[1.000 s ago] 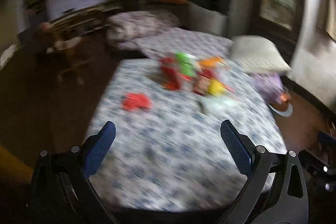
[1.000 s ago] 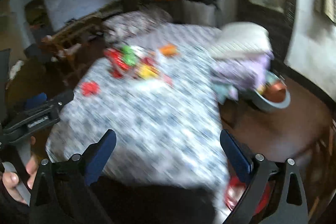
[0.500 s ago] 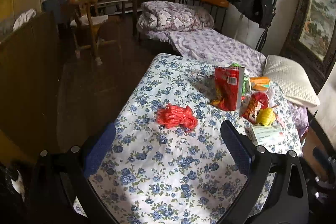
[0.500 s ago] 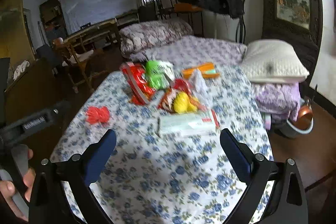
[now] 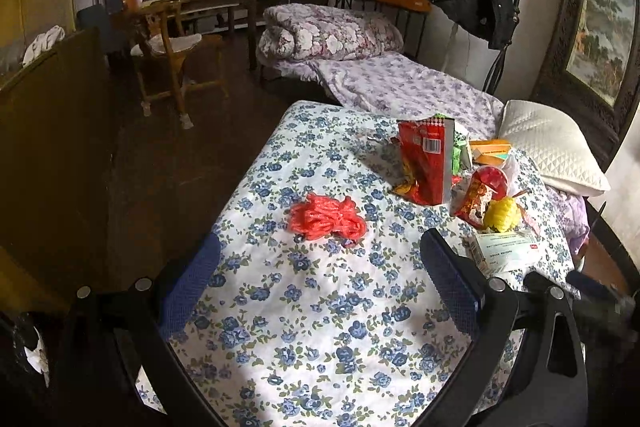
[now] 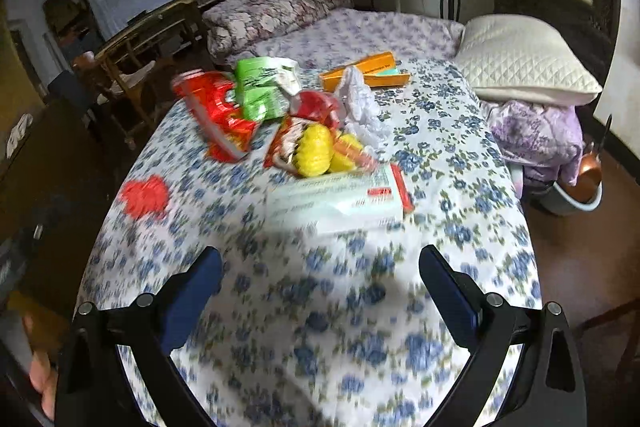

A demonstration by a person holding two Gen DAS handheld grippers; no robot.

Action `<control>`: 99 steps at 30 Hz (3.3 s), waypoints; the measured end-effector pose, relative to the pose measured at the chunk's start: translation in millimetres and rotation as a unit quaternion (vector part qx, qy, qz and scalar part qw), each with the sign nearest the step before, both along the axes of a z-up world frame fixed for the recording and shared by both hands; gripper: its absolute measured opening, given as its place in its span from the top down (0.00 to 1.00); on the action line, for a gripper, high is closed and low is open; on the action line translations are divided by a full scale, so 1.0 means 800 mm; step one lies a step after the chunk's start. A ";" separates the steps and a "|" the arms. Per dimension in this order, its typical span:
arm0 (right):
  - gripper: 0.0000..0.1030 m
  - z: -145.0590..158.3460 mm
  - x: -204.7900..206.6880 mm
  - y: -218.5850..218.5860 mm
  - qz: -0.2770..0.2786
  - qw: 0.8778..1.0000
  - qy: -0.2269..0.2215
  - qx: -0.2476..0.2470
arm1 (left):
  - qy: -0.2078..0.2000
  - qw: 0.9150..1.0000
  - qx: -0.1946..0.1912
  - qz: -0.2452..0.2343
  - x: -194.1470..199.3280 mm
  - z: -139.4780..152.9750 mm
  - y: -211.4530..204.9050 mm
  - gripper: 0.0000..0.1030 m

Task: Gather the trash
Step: 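Grasp the white medicine box with the right gripper while the left gripper grasps the red string, then carry the box and red string to the wastebasket and release both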

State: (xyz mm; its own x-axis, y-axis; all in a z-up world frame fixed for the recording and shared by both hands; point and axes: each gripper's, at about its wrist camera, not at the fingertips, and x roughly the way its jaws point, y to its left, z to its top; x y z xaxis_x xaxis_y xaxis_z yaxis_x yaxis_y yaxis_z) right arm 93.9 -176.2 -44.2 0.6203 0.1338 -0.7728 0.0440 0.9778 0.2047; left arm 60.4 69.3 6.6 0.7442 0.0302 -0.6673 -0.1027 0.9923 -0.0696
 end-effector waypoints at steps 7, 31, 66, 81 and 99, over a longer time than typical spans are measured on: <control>0.06 -0.022 0.068 -0.011 -0.044 0.998 0.030 -0.028 | 0.011 1.000 -0.023 0.000 0.010 -0.006 0.009 0.07; 0.06 -0.038 0.013 0.022 -0.004 0.997 0.072 -0.031 | 0.037 0.999 -0.010 0.019 0.029 -0.024 0.032 0.07; 0.51 -0.038 -0.005 0.001 -0.012 0.998 0.058 0.011 | 0.042 0.995 -0.032 -0.087 0.077 -0.037 -0.008 0.60; 0.51 -0.029 -0.010 0.005 -0.014 0.999 0.040 0.022 | -0.007 0.988 -0.078 -0.135 0.021 0.008 -0.038 0.61; 0.31 -0.047 0.016 -0.005 -0.029 0.995 0.095 0.016 | -0.013 0.987 -0.076 -0.141 -0.006 0.013 -0.051 0.60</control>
